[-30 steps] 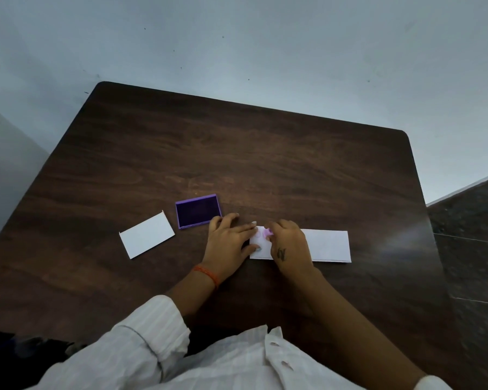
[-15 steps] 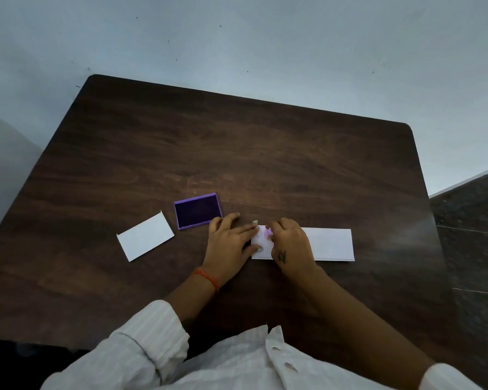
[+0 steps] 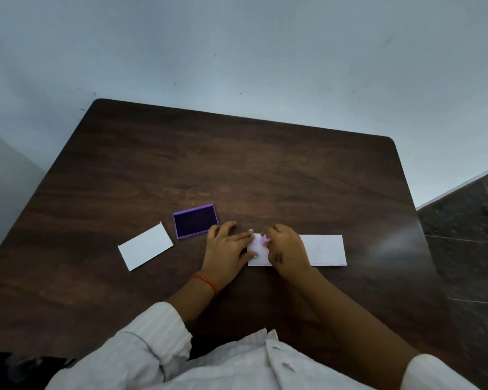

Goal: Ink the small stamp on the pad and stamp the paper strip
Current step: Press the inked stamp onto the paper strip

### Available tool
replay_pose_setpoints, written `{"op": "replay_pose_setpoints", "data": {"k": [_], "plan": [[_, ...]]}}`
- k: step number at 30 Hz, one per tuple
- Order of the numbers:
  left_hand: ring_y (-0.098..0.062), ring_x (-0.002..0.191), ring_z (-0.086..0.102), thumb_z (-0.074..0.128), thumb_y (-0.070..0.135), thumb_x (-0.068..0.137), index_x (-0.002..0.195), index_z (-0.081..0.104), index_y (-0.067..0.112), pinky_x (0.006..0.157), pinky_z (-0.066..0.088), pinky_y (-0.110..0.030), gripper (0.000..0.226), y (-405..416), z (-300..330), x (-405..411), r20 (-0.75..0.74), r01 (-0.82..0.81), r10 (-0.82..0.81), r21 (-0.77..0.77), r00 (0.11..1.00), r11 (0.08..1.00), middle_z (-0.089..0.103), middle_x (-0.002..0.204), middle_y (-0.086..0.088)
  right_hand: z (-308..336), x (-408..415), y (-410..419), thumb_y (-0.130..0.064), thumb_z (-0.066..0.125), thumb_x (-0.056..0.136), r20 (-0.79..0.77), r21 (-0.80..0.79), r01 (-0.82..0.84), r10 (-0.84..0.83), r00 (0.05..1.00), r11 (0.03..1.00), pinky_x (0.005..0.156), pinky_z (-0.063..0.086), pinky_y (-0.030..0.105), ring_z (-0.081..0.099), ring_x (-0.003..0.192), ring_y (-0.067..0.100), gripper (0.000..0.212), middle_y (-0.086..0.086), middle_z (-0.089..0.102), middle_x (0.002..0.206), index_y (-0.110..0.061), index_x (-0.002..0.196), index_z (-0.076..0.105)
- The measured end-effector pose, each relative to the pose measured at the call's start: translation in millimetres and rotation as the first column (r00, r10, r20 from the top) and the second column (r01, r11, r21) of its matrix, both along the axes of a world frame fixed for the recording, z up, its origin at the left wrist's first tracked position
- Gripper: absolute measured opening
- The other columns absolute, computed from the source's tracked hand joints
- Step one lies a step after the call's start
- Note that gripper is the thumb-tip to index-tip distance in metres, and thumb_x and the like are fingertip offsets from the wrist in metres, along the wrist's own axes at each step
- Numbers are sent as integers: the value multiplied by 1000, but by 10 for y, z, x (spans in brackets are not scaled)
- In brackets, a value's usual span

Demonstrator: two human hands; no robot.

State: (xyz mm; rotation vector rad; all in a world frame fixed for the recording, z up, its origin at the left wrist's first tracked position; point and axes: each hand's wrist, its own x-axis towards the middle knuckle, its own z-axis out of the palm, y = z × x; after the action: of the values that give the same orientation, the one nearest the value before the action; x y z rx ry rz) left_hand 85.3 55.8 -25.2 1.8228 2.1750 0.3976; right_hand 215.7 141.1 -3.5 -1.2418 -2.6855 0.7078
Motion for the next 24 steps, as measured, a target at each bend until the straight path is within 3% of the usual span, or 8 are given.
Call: {"op": "replay_pose_setpoints", "data": {"k": [3, 5, 6, 7, 9, 11, 15, 24], "plan": [[-21, 135, 26, 52, 45, 85, 127, 48, 28, 106, 12, -40, 45, -11, 16, 6, -14, 0, 0, -6, 1000, 1000, 51, 137, 7, 118, 38, 82, -14, 61, 85, -175, -218, 184, -224, 959, 958, 75, 41, 14, 63, 86, 18, 12, 9, 72, 93, -10, 89, 71], [-20, 135, 26, 53, 45, 85, 127, 49, 28, 106, 13, -40, 45, -8, 34, 12, -25, 0, 0, -6, 1000, 1000, 52, 137, 8, 229, 115, 132, -13, 69, 79, -341, -490, 370, -564, 752, 790, 79, 48, 15, 65, 85, 15, 7, 5, 72, 89, -14, 86, 72], [-20, 135, 25, 53, 45, 85, 127, 49, 28, 106, 13, -40, 45, 0, 41, 11, -34, 2, -2, -5, 999, 1000, 52, 137, 8, 294, 162, 160, -10, 69, 79, -332, -685, 381, -732, 595, 621, 80, 51, 21, 66, 88, 17, 11, 5, 71, 91, -15, 89, 70], [-20, 135, 25, 53, 44, 85, 127, 49, 28, 106, 13, -40, 45, 6, 46, 10, -41, 6, -6, -8, 999, 1000, 52, 136, 8, 350, 213, 174, -7, 66, 81, -270, -854, 295, -849, 454, 429, 79, 54, 25, 66, 90, 18, 13, 6, 70, 93, -12, 92, 68], [-21, 136, 24, 53, 44, 85, 127, 49, 27, 105, 13, -40, 46, 11, 52, 1, -49, 16, -17, -14, 999, 1000, 51, 137, 8, 448, 318, 175, -2, 58, 86, -125, -991, 17, -953, 274, 135, 72, 58, 25, 67, 85, 16, 12, 9, 68, 95, -4, 95, 65], [-21, 137, 23, 54, 43, 85, 128, 48, 27, 104, 11, -39, 46, 2, 54, -14, -45, 23, -24, -7, 999, 1000, 50, 138, 8, 495, 410, 137, -2, 56, 87, -26, -983, -186, -985, 169, -6, 68, 60, 24, 68, 81, 14, 12, 10, 68, 94, 0, 95, 64], [-19, 138, 22, 55, 44, 84, 129, 46, 29, 103, 11, -38, 48, -46, 92, -44, -19, -12, 13, 28, 1000, 1000, 47, 141, 9, 483, 478, 9, -3, 57, 85, 49, -942, -323, -990, 133, -90, 68, 60, 25, 65, 89, 16, 14, 13, 70, 91, 2, 98, 63], [-18, 131, 34, 65, 47, 76, 132, 44, 28, 104, 25, -38, 63, -550, 191, -207, 138, -282, 267, 110, 954, 953, 47, 140, 5, 406, 395, -203, -2, 58, 81, 101, -921, -352, -976, 195, -166, 59, 61, 28, 73, 72, 20, 17, 16, 75, 81, 3, 96, 63]]}}
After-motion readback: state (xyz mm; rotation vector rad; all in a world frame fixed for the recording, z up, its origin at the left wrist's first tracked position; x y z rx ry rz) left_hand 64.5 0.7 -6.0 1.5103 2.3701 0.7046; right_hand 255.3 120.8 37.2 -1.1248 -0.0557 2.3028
